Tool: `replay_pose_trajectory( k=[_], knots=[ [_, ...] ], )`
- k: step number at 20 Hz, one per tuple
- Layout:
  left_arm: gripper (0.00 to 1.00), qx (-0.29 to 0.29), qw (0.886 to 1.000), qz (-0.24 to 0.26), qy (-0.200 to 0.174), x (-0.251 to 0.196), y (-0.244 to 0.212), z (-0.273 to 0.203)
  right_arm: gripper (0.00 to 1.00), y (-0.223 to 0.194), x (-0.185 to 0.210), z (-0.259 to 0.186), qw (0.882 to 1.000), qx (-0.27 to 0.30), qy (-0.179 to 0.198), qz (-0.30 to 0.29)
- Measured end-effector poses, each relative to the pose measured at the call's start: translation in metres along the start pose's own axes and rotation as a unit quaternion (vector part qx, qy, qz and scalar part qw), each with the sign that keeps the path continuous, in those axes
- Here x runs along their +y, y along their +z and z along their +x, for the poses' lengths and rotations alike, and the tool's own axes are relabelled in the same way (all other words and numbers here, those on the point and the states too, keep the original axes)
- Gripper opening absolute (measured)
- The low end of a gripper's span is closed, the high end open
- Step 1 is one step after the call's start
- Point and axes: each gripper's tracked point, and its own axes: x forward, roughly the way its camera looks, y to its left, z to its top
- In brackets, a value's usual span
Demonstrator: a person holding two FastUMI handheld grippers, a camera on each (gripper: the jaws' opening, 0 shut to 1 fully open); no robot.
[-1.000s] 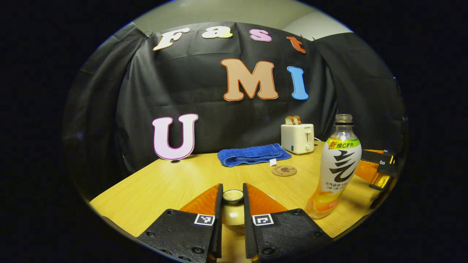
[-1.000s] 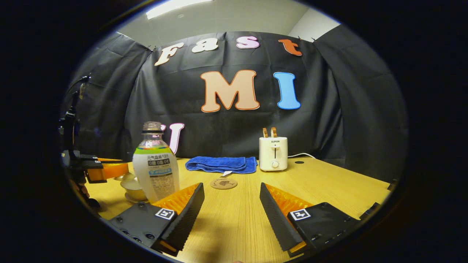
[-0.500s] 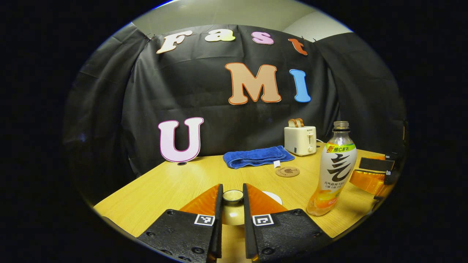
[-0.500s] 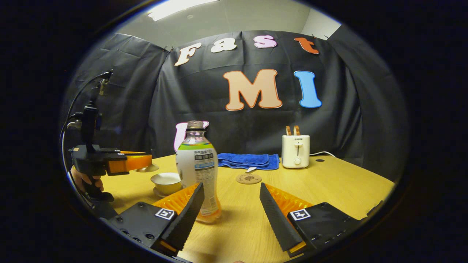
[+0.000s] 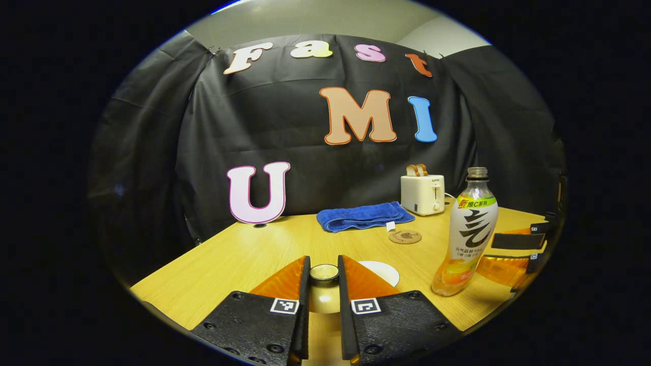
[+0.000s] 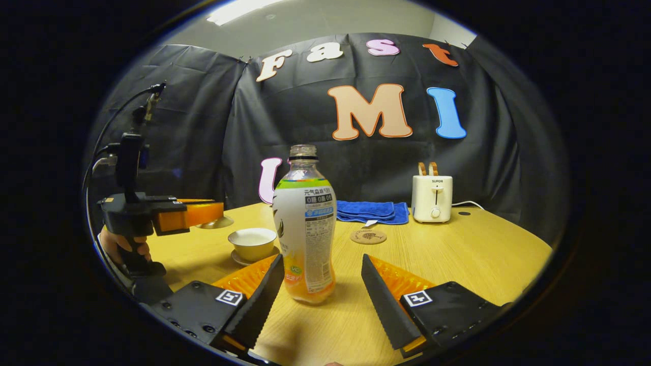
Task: Open the teacup lid with one hand, grasp the water bottle and pour water into the teacup with the other hand; after pouring, place the water bottle on the coaster and then close the teacup lid.
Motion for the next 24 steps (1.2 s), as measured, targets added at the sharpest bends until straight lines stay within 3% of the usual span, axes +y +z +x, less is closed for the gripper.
replay_pose_trajectory(
  k=[7,20,21,24],
  knots=[
    [0.23,0.000,1.000,-0.004,0.006,0.005,-0.002,-0.003,0.98,-0.025,0.020,0.019,0.998,0.063,0.015,0.003],
    [0.23,0.002,1.000,-0.014,-0.004,-0.001,-0.007,-0.003,0.97,-0.025,0.023,0.030,0.996,0.085,-0.013,0.003],
    [0.23,0.003,1.000,-0.015,-0.005,-0.002,-0.008,-0.003,0.95,-0.024,0.023,0.032,0.996,0.087,-0.015,0.004],
    [0.23,0.006,1.000,-0.020,-0.009,-0.004,-0.010,-0.002,0.75,-0.025,0.022,0.030,0.995,0.093,-0.021,0.011]
  ],
)
